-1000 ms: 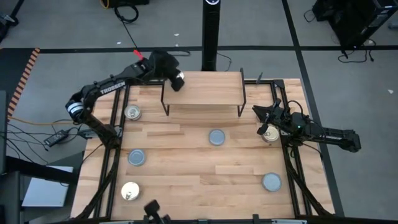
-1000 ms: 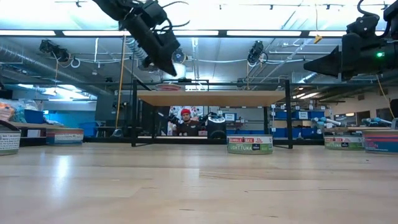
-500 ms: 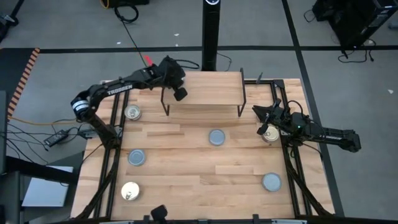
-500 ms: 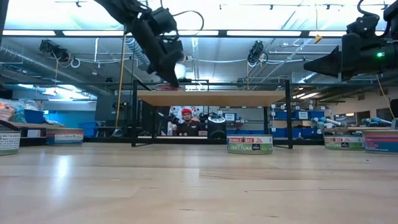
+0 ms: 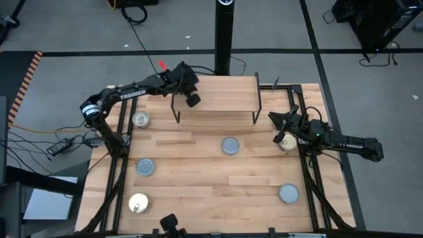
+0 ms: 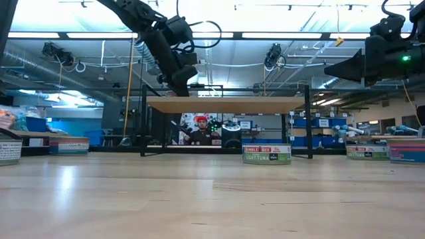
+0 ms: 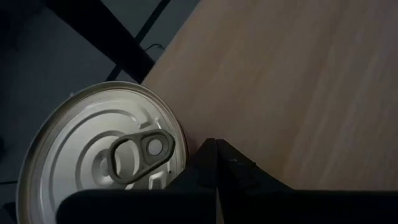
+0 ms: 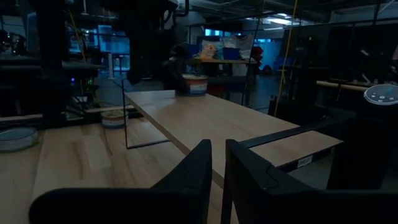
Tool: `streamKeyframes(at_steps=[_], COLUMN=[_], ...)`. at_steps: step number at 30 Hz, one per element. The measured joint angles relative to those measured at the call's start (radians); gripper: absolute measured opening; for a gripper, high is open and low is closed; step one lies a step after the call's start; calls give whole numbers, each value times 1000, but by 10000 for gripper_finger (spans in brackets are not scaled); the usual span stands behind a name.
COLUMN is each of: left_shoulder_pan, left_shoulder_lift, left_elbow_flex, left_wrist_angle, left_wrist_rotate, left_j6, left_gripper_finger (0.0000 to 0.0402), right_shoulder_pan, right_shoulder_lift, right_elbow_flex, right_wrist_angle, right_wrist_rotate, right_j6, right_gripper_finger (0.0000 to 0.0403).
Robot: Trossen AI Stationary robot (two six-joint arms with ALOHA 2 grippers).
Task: Stack canned seafood by type on shelf
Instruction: Put the center blue tuna can on the shelf
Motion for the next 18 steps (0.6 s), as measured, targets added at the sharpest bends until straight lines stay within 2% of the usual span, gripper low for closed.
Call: streamKeyframes(at_steps=[12, 18], left_shoulder_pan=[-9, -60], left_shoulder_lift=[-5, -39], left_elbow_flex=[0, 0], left_wrist_angle=[13, 78], left_wrist_rotate=[-3, -3], left_j6=[2, 5], left_gripper_finger=[1, 2], right_shoulder_pan=[0, 0], right_shoulder_lift=[0, 0], right_elbow_flex=[0, 0], right_wrist_angle=[0, 1], right_wrist_rotate=[0, 0], right_j6=[0, 0], right_gripper_finger=[62, 62])
